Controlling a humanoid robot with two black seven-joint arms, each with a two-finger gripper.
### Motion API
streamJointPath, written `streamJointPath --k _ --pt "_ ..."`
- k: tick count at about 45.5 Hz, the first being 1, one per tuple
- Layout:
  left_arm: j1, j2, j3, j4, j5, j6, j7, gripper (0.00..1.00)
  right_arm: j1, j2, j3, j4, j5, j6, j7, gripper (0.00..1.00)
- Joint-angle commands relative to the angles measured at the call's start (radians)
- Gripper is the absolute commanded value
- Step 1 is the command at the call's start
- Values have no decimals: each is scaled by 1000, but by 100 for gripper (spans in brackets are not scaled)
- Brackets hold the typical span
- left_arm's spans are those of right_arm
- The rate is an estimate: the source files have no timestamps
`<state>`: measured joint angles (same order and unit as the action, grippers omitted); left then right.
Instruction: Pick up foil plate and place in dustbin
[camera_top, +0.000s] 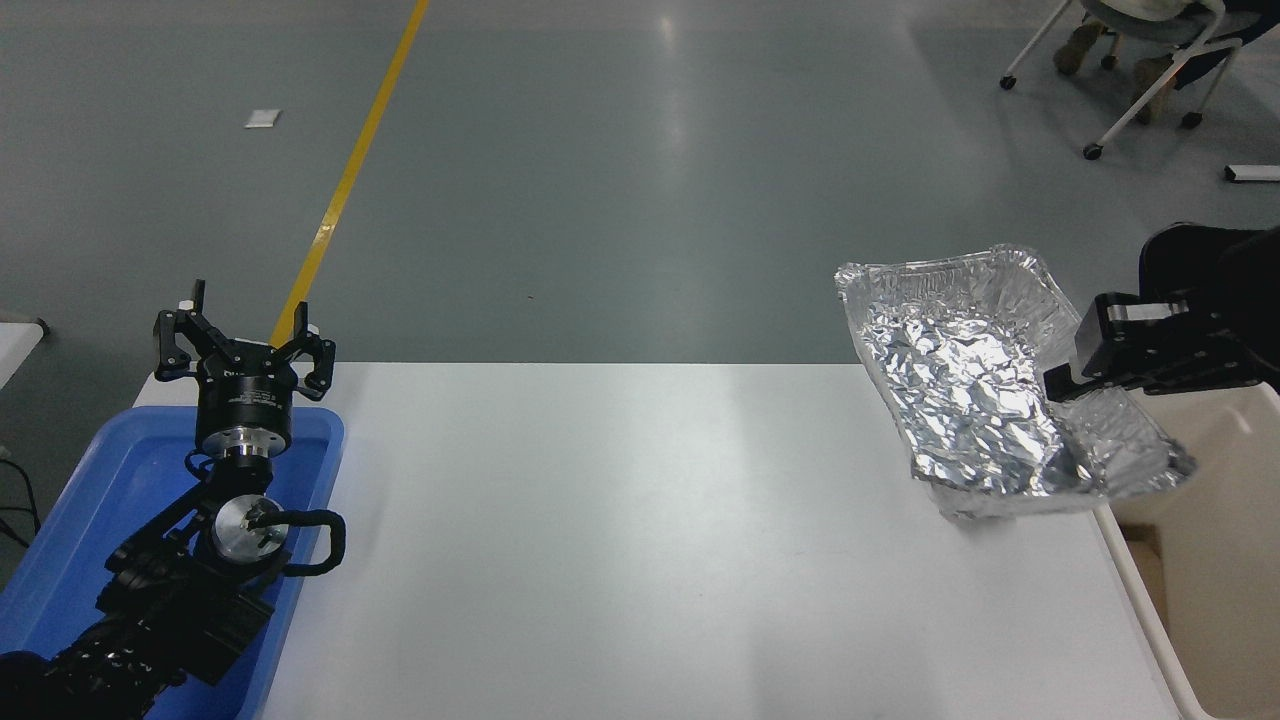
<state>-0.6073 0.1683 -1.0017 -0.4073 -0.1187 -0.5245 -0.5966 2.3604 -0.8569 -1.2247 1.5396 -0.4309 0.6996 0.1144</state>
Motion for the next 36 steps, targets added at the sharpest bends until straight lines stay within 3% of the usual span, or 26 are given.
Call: streamJointPath --k 1,16,36 --pt "0 0 0 1 -1 0 0 99 -331 -4 123 -260 -6 -52 1 0" --pt "0 0 0 1 -1 0 0 99 -821 12 431 -732 3 -55 1 0" --pt "0 0 0 1 -1 0 0 99 -1357 229 817 -1338 15 -94 -1 0"
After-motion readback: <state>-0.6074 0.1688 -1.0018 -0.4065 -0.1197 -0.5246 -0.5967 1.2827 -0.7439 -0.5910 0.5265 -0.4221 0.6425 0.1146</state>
